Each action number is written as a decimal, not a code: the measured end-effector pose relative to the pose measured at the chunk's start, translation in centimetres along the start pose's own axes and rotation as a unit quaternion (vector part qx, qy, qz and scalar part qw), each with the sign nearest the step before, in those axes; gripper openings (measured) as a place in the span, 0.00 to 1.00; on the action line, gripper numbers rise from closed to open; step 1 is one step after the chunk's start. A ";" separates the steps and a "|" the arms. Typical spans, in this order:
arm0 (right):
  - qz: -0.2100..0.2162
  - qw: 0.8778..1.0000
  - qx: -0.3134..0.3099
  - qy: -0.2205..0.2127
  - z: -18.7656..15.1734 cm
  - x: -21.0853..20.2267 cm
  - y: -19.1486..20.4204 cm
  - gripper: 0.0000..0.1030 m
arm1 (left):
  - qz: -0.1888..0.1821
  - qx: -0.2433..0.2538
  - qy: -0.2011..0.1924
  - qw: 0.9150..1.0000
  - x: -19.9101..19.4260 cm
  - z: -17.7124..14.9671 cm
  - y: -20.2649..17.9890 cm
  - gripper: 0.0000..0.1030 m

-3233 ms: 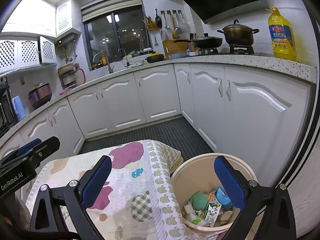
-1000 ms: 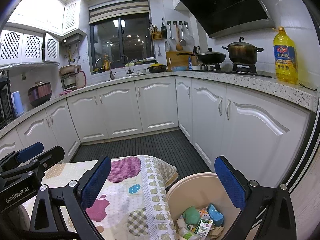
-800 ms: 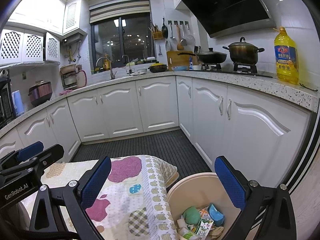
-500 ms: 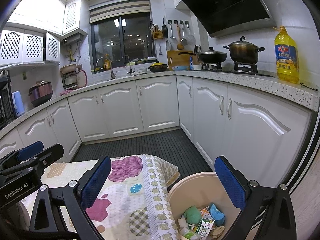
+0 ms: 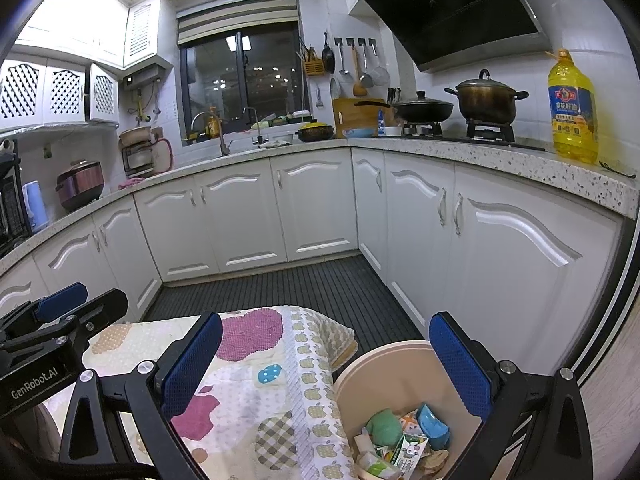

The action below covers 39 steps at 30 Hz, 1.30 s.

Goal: Collect trash

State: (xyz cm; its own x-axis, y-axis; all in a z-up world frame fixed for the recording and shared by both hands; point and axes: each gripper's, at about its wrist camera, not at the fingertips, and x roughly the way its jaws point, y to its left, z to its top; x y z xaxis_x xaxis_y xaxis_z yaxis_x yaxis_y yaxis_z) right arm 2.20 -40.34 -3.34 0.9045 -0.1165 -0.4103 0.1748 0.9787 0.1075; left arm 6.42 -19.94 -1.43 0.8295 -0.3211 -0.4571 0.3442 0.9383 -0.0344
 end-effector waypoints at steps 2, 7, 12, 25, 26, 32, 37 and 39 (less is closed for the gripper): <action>0.000 1.000 0.000 0.001 -0.1 0.1 -0.1 1.00 | 0.000 0.000 0.000 1.000 0.0 0.0 0.0 0.71; 0.000 1.000 0.001 0.000 -0.1 0.1 -0.1 1.00 | -0.002 0.003 0.001 1.000 0.1 -0.1 -0.1 0.71; -0.001 1.000 0.001 0.001 -0.1 0.2 -0.3 1.00 | -0.003 0.008 0.000 1.000 0.2 0.0 -0.2 0.71; -0.003 1.000 0.004 0.004 -0.2 0.5 -0.8 1.00 | -0.005 0.018 -0.004 1.000 0.4 0.3 -0.7 0.71; -0.003 1.000 0.004 0.004 -0.2 0.5 -0.9 1.00 | -0.006 0.018 -0.003 1.000 0.4 0.3 -0.8 0.71; -0.004 1.000 0.003 0.007 -0.2 0.7 -0.9 1.00 | -0.007 0.019 0.001 1.000 0.6 0.2 -0.9 0.71; -0.005 1.000 0.002 0.009 -0.3 0.8 -0.7 1.00 | -0.010 0.016 0.005 1.000 0.8 0.2 -0.7 0.71; -0.005 1.000 0.002 0.010 -0.3 0.8 -0.7 1.00 | -0.011 0.016 0.006 1.000 1.0 0.1 -0.7 0.71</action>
State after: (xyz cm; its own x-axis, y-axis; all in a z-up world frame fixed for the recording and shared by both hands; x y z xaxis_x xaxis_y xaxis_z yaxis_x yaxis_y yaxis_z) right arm 2.68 -41.08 -4.04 0.8950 -0.1232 -0.4288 0.1857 0.9768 0.1069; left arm 7.04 -20.93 -1.73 0.8160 -0.3397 -0.4677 0.3766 0.9262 -0.0157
